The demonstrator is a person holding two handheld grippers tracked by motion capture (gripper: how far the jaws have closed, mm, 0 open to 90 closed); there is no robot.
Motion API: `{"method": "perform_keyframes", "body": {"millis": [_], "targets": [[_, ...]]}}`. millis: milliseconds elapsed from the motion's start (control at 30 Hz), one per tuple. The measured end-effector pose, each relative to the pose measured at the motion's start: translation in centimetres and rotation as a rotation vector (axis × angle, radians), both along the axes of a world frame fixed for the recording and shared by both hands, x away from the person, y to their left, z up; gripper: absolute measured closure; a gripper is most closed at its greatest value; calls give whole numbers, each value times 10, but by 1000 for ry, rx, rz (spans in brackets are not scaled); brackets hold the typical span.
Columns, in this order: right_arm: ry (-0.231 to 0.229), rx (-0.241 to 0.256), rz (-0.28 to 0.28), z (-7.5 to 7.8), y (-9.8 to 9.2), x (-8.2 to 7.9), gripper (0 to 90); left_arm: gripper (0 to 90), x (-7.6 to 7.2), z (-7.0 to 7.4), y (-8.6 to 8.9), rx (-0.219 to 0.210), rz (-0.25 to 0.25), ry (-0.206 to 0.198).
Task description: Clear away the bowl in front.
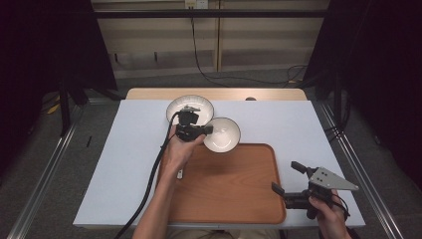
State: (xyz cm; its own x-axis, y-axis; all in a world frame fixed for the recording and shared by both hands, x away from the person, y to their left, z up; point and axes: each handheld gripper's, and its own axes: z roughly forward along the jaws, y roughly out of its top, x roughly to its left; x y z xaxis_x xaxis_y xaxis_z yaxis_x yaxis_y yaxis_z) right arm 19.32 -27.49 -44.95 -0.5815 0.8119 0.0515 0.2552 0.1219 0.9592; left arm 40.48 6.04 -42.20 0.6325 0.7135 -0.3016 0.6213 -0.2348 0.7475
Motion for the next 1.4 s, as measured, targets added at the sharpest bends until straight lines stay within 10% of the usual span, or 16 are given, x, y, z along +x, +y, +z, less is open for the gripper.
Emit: {"method": "perform_keyframes", "body": {"millis": [1400], "targets": [[-12, -11, -3, 0, 0, 0, 20, 819, -1, -11, -74, -3, -125, 53]]}}
